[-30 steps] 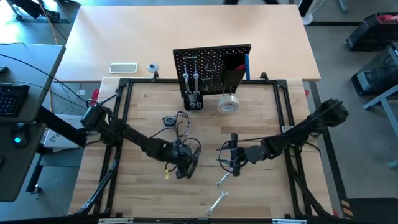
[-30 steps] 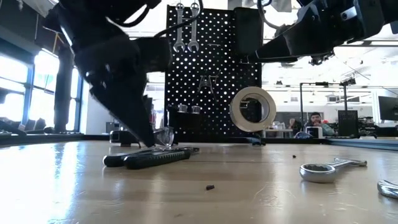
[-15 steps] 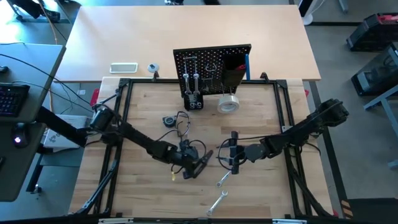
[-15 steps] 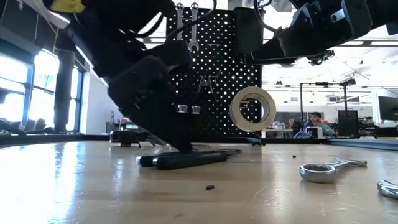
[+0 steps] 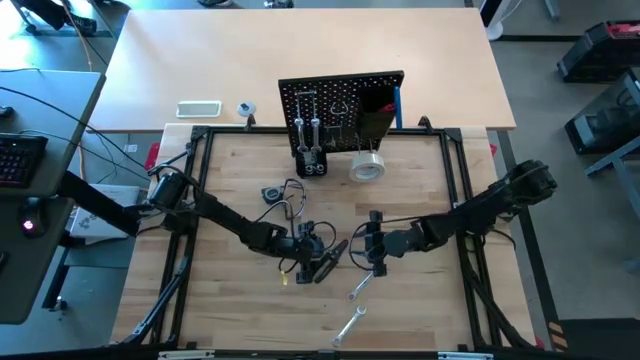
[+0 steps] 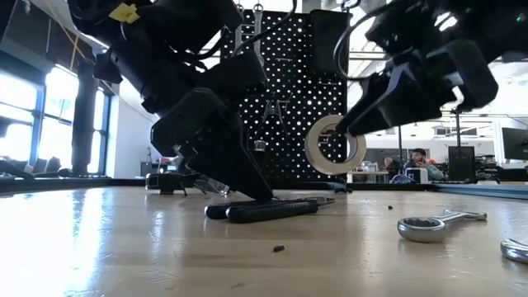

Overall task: Hang tools onto peg board
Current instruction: Put the black wire stripper into the top black bin on the pegboard

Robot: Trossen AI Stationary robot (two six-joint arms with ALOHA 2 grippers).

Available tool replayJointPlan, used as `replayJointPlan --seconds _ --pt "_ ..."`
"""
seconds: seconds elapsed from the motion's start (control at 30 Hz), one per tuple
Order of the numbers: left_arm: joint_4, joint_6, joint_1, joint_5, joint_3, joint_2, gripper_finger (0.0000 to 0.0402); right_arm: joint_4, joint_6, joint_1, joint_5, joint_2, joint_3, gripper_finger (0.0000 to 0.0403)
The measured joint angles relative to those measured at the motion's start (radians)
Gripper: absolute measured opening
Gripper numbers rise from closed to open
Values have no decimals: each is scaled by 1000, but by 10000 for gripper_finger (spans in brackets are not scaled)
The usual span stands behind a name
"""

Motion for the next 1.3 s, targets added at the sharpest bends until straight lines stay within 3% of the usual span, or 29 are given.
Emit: replayJointPlan --seconds 0.2,0.33,0.57,0.77,0.97,1.3 --pt "24 31 2 7 -1 1 156 57 -29 -79 -231 82 0 195" --pt "29 28 4 -4 -1 2 151 129 -33 -108 -260 127 0 195" --pt "31 37 9 -7 -1 2 149 183 -29 -96 -243 138 0 195" --pt "45 36 11 -5 -2 -1 149 247 -28 -62 -142 138 0 195" --pt "80 20 2 -18 -3 -1 149 288 -18 -38 -107 138 0 194" --pt "-56 12 -40 0 -4 -93 149 287 20 -34 -81 138 0 194"
